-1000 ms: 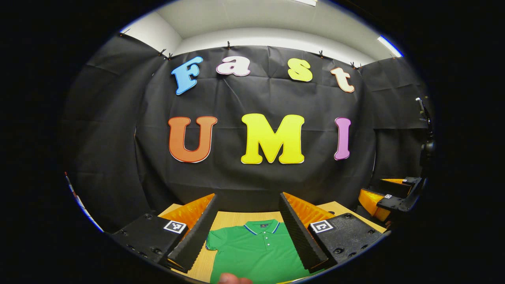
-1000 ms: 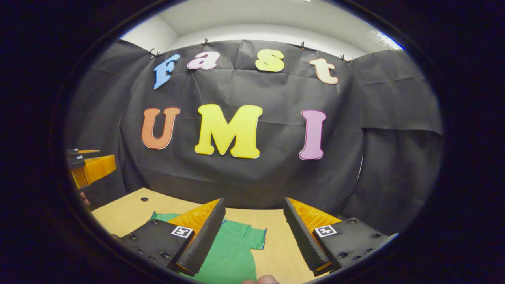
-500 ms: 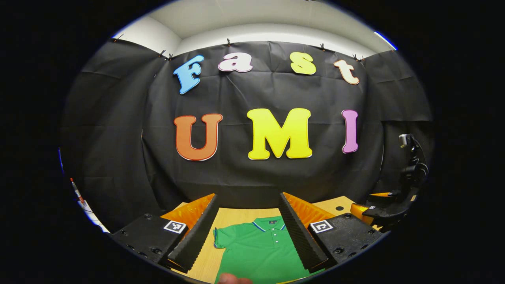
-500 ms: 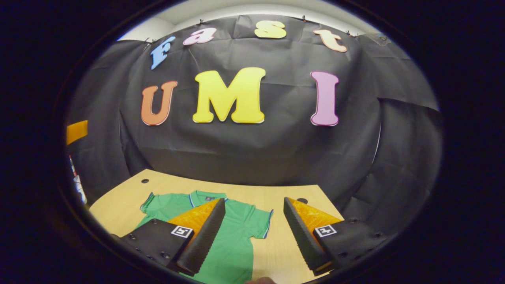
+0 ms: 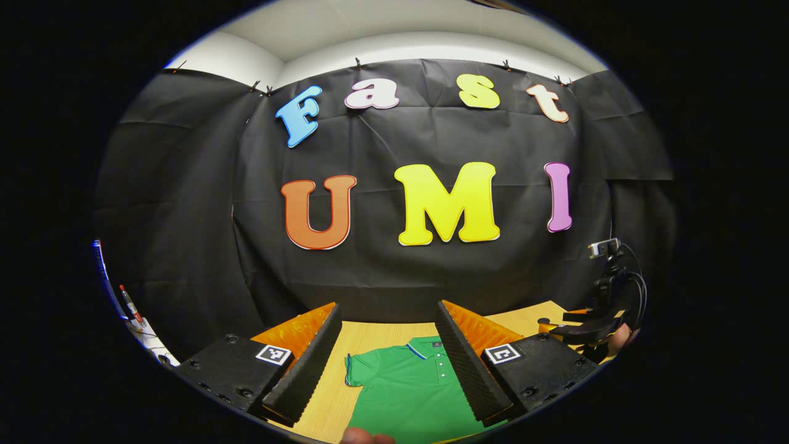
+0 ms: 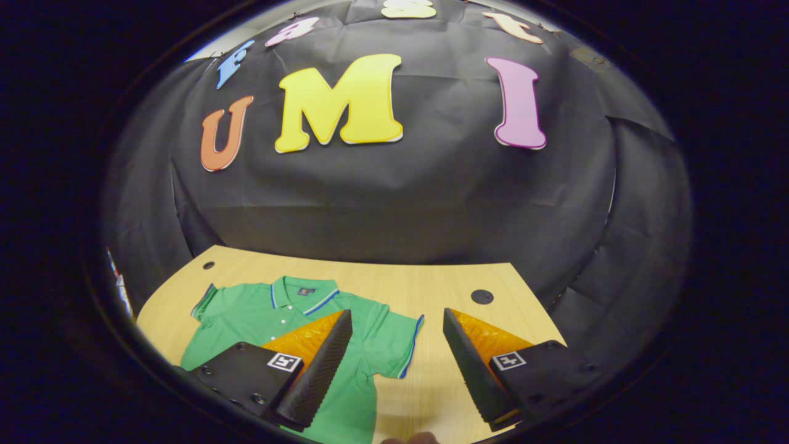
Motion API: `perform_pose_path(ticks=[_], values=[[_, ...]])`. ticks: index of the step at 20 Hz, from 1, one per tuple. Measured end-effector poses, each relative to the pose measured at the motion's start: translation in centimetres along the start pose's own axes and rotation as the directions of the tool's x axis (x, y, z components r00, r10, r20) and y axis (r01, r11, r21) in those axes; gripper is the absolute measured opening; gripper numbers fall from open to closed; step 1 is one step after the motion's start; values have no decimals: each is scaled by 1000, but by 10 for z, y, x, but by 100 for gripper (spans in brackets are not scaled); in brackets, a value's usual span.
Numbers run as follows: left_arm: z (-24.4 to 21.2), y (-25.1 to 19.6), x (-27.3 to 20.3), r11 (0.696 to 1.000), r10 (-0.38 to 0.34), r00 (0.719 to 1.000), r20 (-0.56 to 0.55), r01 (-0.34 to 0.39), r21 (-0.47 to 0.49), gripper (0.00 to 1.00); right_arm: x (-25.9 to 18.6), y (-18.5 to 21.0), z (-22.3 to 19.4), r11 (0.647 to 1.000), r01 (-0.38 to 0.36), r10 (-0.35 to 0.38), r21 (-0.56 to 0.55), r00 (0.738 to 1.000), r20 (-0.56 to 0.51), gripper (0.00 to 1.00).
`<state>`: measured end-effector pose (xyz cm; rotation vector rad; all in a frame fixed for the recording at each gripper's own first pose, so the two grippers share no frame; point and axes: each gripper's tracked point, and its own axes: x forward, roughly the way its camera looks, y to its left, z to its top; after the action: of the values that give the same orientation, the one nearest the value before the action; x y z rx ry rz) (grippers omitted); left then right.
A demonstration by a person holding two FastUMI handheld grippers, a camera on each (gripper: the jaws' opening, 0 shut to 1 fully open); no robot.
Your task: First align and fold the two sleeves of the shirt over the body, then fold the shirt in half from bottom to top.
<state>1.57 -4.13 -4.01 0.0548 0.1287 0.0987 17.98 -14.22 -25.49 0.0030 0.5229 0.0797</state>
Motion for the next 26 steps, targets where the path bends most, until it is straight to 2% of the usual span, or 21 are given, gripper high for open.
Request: perform_pose_path(ticks=[5,11,20,21,22,25,26], values=[[-11,-3,10,1000,28,999,-29,-28,-4,98,56,1,-31,999,-36,36,-1,995,-95,95],[-30,-1,19,998,58,996,-73,-58,-4,98,114,-11,-71,1000,-26,29,15,980,-198,94],[-57,-1,24,998,65,986,-152,-67,-6,98,147,-16,-107,999,-12,27,53,957,-290,95],[-59,-1,24,998,64,985,-158,-64,1,98,149,-17,-111,999,-1,17,52,951,-309,94],[-61,1,23,998,64,984,-164,-64,8,98,151,-18,-117,999,10,6,49,945,-326,82],[-68,5,22,997,71,980,-185,-72,3,98,154,-22,-115,998,35,-17,50,946,-323,66],[-69,6,22,997,75,979,-190,-77,-3,98,156,-25,-116,998,46,-29,47,947,-319,48]])
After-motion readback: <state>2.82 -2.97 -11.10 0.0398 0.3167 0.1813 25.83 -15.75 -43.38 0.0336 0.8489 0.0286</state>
